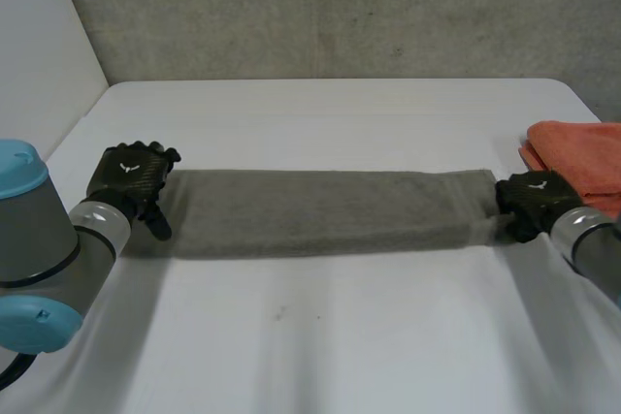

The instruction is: Fold the laundry.

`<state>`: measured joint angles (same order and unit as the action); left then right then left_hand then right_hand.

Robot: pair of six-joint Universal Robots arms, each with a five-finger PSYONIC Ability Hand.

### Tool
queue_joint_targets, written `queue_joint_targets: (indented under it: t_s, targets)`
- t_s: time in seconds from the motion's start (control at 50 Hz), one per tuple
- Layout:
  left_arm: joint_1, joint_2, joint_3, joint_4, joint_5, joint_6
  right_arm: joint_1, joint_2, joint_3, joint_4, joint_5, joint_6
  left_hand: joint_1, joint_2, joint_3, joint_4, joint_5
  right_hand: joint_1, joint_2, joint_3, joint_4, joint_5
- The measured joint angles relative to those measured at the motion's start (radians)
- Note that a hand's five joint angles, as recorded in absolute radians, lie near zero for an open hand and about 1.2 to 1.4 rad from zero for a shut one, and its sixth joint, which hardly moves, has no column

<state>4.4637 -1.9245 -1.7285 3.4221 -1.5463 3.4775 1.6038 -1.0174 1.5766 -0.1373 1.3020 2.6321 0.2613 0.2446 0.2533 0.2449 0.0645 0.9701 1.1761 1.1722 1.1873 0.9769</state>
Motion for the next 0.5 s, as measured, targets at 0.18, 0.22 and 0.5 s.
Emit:
queue_joint_targets:
  t_s: [0.18,0.22,0.5]
  targets:
    - [0.004,0.014,-0.003,-0.002,-0.002,-0.001,-0.147,-0.087,0.013,0.029,0.006,-0.127,0.000,0.000,0.000,0.000,0.000,0.000,0.000,0.000,0.002,0.004]
    - [0.005,0.020,-0.007,-0.002,-0.002,-0.001,-0.186,-0.104,0.010,0.033,0.007,-0.171,0.000,0.000,0.000,0.000,0.000,0.000,0.000,0.000,0.002,0.004]
    - [0.014,0.081,-0.029,-0.002,-0.006,-0.002,0.061,-0.142,-0.156,0.035,0.004,-0.220,0.000,0.000,0.000,0.000,0.000,0.000,0.000,0.012,0.002,0.013]
